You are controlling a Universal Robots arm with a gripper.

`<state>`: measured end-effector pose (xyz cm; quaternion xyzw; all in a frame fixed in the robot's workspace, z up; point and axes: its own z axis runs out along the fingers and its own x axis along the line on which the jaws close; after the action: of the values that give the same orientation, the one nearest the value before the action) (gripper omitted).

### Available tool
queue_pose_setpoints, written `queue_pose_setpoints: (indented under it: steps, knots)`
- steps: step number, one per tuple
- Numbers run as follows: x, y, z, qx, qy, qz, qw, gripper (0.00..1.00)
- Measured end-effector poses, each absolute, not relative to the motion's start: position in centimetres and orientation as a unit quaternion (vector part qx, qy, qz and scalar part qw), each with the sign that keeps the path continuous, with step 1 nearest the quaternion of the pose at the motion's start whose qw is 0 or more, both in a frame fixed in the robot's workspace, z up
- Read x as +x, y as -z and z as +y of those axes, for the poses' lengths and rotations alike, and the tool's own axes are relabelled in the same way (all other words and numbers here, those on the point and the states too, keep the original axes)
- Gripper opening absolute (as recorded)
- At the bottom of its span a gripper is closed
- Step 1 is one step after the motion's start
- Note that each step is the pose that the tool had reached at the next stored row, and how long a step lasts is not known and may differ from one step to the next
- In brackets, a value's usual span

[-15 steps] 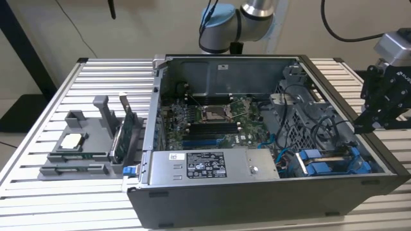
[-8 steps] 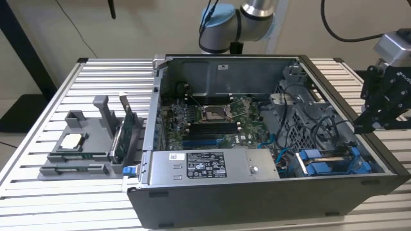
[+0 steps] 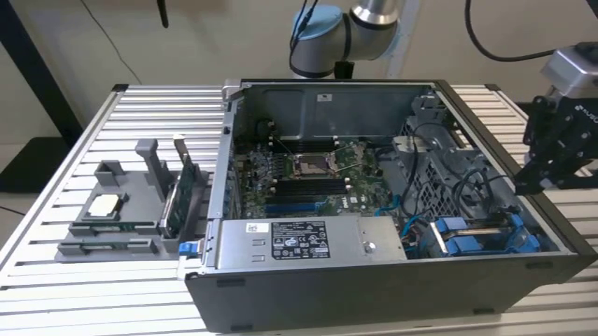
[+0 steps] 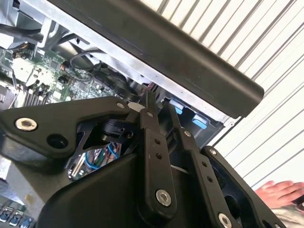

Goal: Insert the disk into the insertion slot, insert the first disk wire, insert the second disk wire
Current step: 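Insert the second disk wire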

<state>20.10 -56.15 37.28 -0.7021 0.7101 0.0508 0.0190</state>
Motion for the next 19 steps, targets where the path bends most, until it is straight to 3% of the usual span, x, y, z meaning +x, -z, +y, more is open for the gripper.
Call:
queue_pose_setpoints:
  steps: [7, 9, 10, 19]
  knots:
    - [19.71, -37.28, -56.32, -0.701, -0.051, 0.711, 0.019, 0.26]
    - [19.67, -37.28, -56.35, -0.701, -0.051, 0.711, 0.019, 0.24]
    - [19.66, -37.28, -56.36, -0.701, -0.051, 0.711, 0.019, 0.17]
    - [19.64, -37.28, -56.41, -0.701, -0.051, 0.711, 0.02, 0.16]
